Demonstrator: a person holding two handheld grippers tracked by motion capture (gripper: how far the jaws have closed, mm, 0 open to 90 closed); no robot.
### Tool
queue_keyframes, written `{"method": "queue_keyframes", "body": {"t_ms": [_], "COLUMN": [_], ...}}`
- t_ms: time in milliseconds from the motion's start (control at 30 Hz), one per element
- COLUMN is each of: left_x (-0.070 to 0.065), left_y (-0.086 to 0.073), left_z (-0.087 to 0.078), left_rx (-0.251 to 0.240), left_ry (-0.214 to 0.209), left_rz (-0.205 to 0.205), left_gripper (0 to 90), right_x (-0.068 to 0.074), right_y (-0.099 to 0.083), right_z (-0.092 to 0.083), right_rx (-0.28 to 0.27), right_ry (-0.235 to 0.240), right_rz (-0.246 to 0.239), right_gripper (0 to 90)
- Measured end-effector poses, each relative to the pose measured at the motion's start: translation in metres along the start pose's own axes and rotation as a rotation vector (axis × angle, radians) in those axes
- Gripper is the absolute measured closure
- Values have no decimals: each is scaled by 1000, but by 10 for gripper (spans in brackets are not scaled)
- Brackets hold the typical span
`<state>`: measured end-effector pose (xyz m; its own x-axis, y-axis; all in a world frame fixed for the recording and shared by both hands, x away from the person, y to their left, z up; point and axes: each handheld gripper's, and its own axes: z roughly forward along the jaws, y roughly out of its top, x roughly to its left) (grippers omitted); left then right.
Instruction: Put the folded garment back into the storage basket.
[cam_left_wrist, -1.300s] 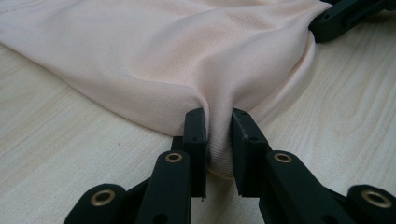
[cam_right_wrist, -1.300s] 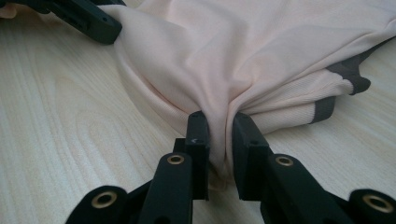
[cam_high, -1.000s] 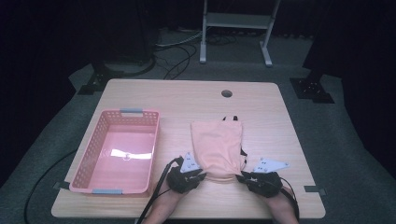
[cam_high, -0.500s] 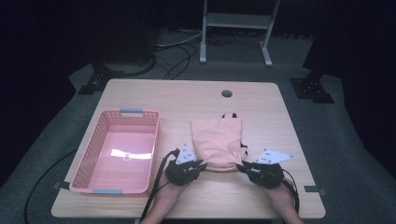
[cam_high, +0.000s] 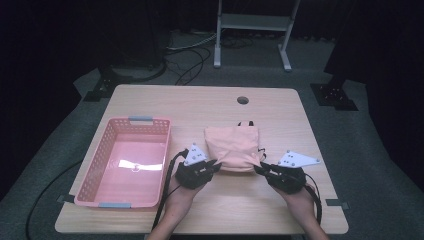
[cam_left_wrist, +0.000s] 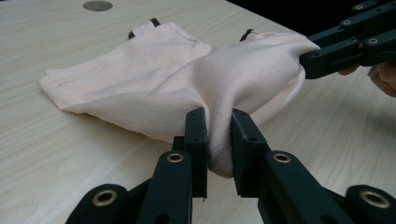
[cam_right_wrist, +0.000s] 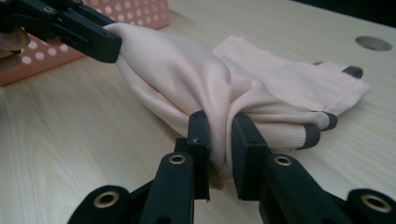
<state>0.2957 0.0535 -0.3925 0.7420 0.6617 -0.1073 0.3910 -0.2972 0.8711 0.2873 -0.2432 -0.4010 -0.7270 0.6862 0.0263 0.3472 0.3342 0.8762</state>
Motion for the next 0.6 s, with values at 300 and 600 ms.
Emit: {"method": "queue_keyframes", "body": {"t_ms": [300,600], "left_x": [5,17], "left_y": [24,43], "left_z": [-12,-19], "left_rx": [-30,-31], "left_ry": [33,41], "left_rz": [-3,-3], "left_gripper": [792,793], "right_x": [-1,-1], "right_y": [19,35], "right_z": [-3,0], "right_rx": [-59,-94], "right_ry": [-10,-13], "right_rz": [0,-6], "right_gripper": [796,796]}}
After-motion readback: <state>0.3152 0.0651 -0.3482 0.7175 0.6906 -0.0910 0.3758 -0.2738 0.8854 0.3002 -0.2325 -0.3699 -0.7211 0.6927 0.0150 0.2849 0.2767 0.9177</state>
